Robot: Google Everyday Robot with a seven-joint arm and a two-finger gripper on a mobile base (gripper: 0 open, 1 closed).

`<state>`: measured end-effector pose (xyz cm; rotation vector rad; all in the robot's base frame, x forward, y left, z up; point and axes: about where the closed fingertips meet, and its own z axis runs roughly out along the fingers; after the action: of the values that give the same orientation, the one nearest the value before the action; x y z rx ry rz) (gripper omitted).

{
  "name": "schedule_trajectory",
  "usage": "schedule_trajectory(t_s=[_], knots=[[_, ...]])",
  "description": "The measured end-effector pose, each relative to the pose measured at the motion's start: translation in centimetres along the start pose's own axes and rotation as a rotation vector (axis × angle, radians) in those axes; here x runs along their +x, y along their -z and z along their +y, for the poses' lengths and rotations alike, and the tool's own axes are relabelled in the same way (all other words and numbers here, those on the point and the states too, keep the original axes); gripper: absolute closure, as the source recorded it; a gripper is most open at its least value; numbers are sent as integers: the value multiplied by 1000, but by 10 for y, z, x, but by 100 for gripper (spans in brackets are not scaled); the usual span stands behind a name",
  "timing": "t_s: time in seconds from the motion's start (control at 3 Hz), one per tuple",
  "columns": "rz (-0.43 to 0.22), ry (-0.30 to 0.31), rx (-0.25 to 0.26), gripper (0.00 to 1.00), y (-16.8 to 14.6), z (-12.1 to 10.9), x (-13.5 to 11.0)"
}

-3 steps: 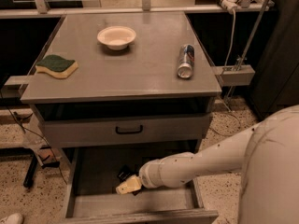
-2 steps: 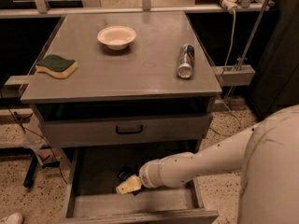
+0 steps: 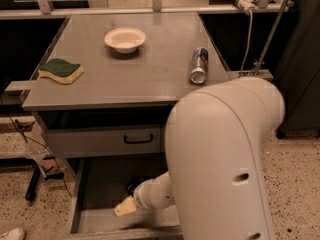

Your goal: Pick rxbar chocolate from middle drawer and place on counter

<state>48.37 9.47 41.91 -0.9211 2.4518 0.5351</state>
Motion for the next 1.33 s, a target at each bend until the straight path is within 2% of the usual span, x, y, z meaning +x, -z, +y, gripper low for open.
schedule_trajectory(t_s=[0.67,1.33], knots=[[9,9,6,0,-13,0,4],[1,32,39,0,-34,-12,2]])
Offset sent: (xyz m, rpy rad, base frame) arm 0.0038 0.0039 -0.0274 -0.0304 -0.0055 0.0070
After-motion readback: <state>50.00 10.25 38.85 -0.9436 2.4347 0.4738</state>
